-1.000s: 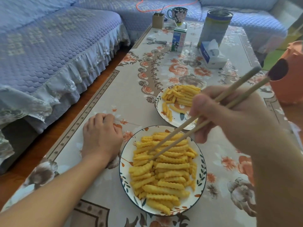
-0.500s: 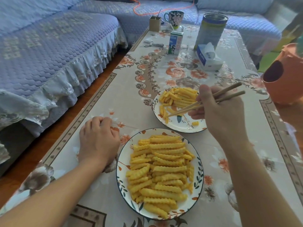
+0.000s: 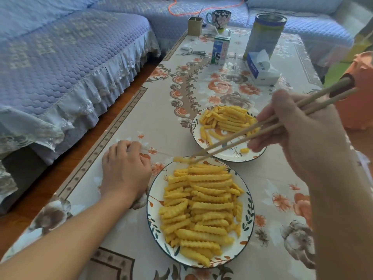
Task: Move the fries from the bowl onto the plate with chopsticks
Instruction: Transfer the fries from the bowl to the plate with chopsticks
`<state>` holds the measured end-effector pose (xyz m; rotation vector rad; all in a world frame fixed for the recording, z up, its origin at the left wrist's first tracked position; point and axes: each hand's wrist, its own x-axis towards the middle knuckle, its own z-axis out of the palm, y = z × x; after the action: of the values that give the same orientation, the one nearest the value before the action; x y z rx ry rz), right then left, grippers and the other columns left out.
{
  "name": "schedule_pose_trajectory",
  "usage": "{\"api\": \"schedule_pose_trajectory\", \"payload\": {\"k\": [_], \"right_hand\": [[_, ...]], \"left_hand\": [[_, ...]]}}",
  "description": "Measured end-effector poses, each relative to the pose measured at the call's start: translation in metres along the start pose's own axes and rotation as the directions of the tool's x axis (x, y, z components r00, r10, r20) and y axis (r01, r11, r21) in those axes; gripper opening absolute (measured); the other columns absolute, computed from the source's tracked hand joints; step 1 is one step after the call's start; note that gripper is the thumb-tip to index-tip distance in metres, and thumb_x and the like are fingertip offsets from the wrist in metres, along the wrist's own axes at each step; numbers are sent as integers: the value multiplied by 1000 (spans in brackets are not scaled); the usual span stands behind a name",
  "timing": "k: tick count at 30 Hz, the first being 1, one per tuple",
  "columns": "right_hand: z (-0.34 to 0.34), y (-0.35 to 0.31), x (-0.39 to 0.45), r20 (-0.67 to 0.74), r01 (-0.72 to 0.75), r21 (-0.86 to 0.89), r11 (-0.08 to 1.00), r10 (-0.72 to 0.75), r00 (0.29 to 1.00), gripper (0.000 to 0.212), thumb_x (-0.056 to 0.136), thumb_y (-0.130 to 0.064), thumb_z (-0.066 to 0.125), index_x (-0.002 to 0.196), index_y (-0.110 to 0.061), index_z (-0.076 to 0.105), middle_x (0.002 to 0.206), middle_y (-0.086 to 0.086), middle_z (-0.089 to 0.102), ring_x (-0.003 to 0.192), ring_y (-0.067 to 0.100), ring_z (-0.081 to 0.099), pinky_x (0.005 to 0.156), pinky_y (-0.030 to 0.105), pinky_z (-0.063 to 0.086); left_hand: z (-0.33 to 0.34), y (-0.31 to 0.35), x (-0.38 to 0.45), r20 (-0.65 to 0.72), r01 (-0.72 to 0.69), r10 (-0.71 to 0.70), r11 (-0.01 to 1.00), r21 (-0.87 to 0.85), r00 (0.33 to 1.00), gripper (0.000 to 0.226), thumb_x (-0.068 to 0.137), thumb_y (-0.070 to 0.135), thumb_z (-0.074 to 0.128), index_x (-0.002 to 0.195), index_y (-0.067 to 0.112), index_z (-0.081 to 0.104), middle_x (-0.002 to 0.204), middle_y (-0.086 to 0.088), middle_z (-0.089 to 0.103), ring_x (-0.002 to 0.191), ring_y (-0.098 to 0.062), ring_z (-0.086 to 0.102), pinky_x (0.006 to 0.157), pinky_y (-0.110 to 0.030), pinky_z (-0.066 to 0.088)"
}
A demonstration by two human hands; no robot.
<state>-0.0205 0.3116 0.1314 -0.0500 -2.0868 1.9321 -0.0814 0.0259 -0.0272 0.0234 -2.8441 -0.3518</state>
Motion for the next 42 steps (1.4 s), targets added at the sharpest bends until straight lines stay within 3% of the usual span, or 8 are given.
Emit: {"api": "schedule_pose_trajectory", "payload": {"k": [4,8,17,21,24,26,38,42], "right_hand": [[18,-5,-13,257,-44,-72,996,61,965,44,90,-38,58,71,0,67,55,19,63,47,36,67,48,45,59],[23,-4,-16,321,-55,-106,993,87,943,45,86,-42,57,76,0,68,56,15,64,48,33,69,49,39,58],[16,-2,-9,241,-63,-98,993,85,967,40,87,-39,59,74,-2,67,54,18,64,47,32,69,46,34,58],[4,2,1,17,-27,-9,1000,27,999,38,95,-36,58,72,-7,67,53,13,65,45,31,67,45,34,58],[-7,17,11,-201,0,-102,995,-20,979,36,105,-30,54,80,-9,68,58,10,69,52,28,71,52,36,62],[-11,26,15,-265,-12,-176,984,-36,964,35,106,-33,54,82,-13,69,62,11,71,56,26,73,57,39,64],[14,53,14,-195,-48,-289,956,-10,981,33,104,-37,56,86,-13,70,67,11,73,61,21,75,64,44,65],[5,41,14,-261,-69,-247,967,2,965,38,105,-38,54,80,-13,68,64,13,71,56,27,73,61,45,64]], "left_hand": [[0,-1,0,-3,-1,1,1000,4,1000,27,89,18,56,114,13,64,117,-13,59,109,-34,50,96,-50,42],[0,0,0,-4,-1,1,1000,0,1000,28,89,18,56,115,13,64,117,-14,59,110,-34,51,97,-50,42],[-1,0,0,2,-3,3,1000,11,1000,28,89,18,55,115,12,64,117,-14,58,110,-34,51,96,-51,43],[-2,0,0,10,3,-3,1000,7,1000,28,90,19,54,116,13,63,118,-13,58,110,-34,50,97,-51,42],[-1,0,0,14,3,-3,1000,8,1000,29,90,20,54,117,14,63,119,-12,58,111,-33,50,97,-51,42],[-1,0,0,11,4,-4,1000,6,1000,30,90,20,53,117,14,63,119,-13,58,111,-34,50,97,-51,42],[0,0,0,0,0,0,1000,14,1000,27,88,18,56,113,12,64,116,-15,59,108,-35,51,94,-51,42],[0,-1,0,5,1,-1,1000,8,1000,26,89,18,56,113,12,63,117,-14,59,109,-35,51,95,-51,42]]}}
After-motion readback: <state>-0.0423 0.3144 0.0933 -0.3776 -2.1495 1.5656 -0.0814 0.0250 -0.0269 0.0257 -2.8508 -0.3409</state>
